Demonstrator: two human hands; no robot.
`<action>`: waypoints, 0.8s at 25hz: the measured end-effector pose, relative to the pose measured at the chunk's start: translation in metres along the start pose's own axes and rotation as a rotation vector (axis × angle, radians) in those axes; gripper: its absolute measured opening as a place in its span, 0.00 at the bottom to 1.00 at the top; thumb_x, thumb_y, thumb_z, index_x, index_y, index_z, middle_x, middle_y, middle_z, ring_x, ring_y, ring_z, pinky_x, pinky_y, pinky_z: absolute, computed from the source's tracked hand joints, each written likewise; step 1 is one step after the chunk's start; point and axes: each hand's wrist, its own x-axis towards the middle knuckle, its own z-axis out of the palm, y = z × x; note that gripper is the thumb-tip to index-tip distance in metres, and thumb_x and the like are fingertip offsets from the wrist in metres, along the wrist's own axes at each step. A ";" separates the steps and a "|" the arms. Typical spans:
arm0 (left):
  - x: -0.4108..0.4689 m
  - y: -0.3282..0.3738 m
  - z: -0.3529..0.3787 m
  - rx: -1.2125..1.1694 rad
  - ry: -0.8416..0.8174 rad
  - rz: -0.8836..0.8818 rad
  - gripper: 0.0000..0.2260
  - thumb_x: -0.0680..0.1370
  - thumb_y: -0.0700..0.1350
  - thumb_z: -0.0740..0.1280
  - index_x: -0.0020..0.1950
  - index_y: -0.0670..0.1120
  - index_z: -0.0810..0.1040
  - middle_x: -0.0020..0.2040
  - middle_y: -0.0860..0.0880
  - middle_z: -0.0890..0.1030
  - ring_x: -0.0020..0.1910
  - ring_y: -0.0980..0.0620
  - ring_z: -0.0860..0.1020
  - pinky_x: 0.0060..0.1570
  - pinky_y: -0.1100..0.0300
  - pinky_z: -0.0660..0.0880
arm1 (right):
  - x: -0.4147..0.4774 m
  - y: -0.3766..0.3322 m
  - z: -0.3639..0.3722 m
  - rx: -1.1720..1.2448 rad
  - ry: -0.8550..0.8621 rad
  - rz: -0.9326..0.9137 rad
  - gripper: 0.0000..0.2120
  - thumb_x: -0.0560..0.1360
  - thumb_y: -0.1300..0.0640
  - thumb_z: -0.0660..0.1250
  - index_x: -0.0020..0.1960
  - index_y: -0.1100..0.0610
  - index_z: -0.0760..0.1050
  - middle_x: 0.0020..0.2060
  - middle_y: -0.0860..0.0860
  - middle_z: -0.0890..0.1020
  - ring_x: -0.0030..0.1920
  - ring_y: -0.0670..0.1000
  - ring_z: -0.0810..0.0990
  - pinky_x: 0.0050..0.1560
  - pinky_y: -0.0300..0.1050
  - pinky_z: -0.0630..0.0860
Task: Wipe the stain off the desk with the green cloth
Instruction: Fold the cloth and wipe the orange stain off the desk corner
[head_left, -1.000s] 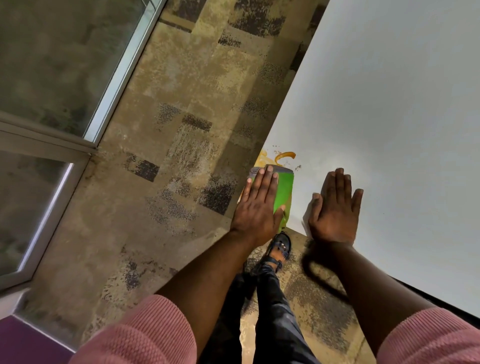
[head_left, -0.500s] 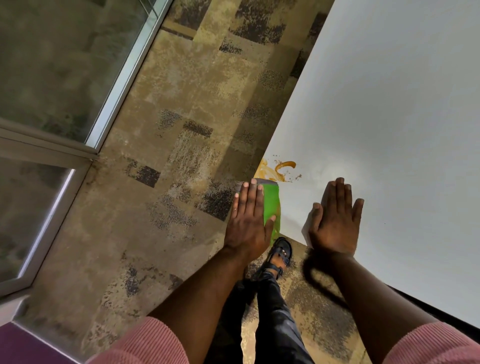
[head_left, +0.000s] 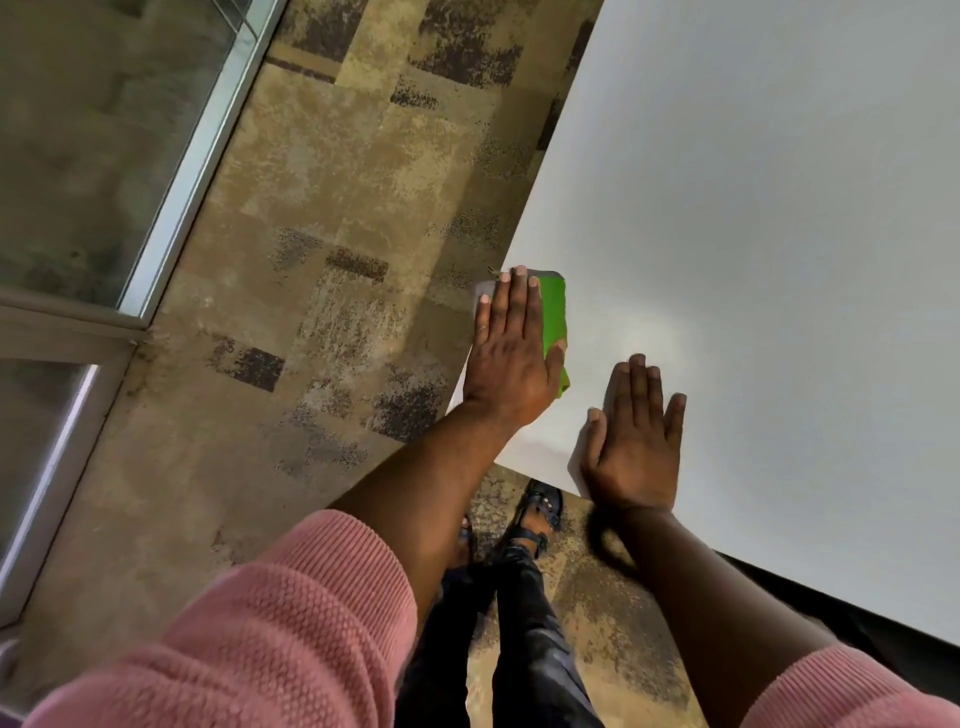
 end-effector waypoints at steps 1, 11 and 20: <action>-0.001 0.000 0.000 0.008 -0.004 0.028 0.36 0.83 0.58 0.52 0.83 0.38 0.45 0.85 0.39 0.45 0.84 0.42 0.43 0.82 0.43 0.46 | 0.000 0.000 0.000 -0.001 0.000 0.001 0.32 0.83 0.47 0.48 0.84 0.56 0.48 0.84 0.54 0.50 0.84 0.53 0.44 0.82 0.62 0.44; -0.080 -0.009 0.013 -0.017 -0.075 0.303 0.33 0.84 0.55 0.55 0.84 0.42 0.47 0.85 0.45 0.46 0.84 0.48 0.42 0.82 0.46 0.47 | -0.001 -0.002 -0.004 0.023 -0.001 0.004 0.32 0.83 0.46 0.47 0.84 0.57 0.49 0.84 0.54 0.50 0.84 0.52 0.45 0.82 0.63 0.46; -0.035 0.002 0.008 0.025 -0.073 0.406 0.34 0.83 0.57 0.56 0.84 0.44 0.49 0.85 0.45 0.48 0.84 0.46 0.44 0.82 0.45 0.47 | -0.001 -0.003 -0.003 0.034 0.016 -0.007 0.32 0.83 0.47 0.47 0.84 0.58 0.50 0.84 0.54 0.51 0.84 0.53 0.45 0.82 0.63 0.46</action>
